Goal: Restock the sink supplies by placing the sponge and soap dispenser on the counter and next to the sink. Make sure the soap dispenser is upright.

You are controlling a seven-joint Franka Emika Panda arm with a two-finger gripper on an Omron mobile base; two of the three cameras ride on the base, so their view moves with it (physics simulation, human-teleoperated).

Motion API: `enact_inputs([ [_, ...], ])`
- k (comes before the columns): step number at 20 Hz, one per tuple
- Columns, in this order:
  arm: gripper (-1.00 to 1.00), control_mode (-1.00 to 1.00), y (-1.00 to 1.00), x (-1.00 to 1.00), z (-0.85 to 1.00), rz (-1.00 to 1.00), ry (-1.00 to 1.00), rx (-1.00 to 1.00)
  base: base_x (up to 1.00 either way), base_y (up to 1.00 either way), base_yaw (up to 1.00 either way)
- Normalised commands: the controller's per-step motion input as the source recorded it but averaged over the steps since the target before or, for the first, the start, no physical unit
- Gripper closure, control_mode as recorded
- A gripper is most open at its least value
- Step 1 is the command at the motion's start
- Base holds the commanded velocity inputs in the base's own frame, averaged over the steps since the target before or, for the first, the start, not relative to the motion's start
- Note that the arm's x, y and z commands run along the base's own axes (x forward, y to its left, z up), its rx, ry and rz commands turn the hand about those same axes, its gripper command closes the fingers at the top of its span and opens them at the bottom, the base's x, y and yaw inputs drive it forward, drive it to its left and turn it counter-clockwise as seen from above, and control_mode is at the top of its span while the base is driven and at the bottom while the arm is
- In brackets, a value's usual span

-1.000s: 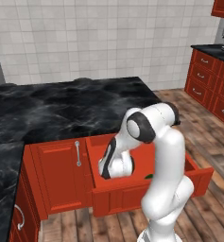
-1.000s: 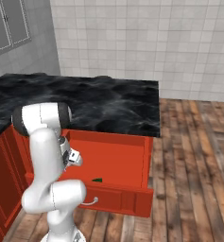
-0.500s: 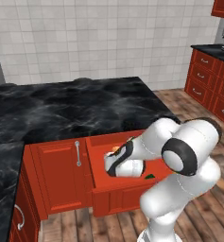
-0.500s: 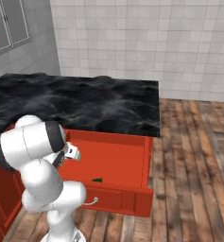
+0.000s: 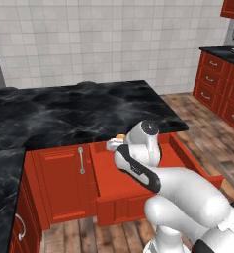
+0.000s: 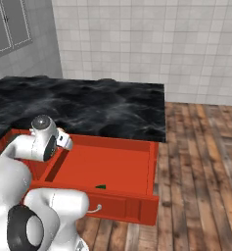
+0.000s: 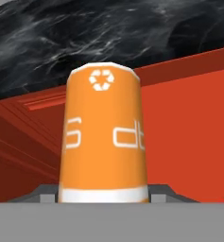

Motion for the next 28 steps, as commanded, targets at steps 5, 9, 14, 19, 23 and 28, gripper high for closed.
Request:
enact_inputs([
  [5,1.00,-1.00,-0.11,-0.68,1.00,0.00,0.00,0.05,0.00,0.00,0.00],
  [9,1.00,-1.00,-0.20,-0.93,0.52,0.00,0.00,0.02,0.00,0.00,0.00],
  [14,1.00,-1.00,-0.17,-0.47,0.29,0.00,0.00,0.00,0.00,0.00,0.00],
  [19,1.00,-1.00,0.00,0.01,0.09,0.00,0.17,-0.01,0.00,0.00,0.00],
  [23,1.00,-1.00,0.00,0.00,-0.05,0.00,0.09,-0.01,0.00,0.00,0.00],
  [28,1.00,1.00,0.00,-0.04,0.00,0.07,0.00,0.00,-0.21,0.00,0.14],
])
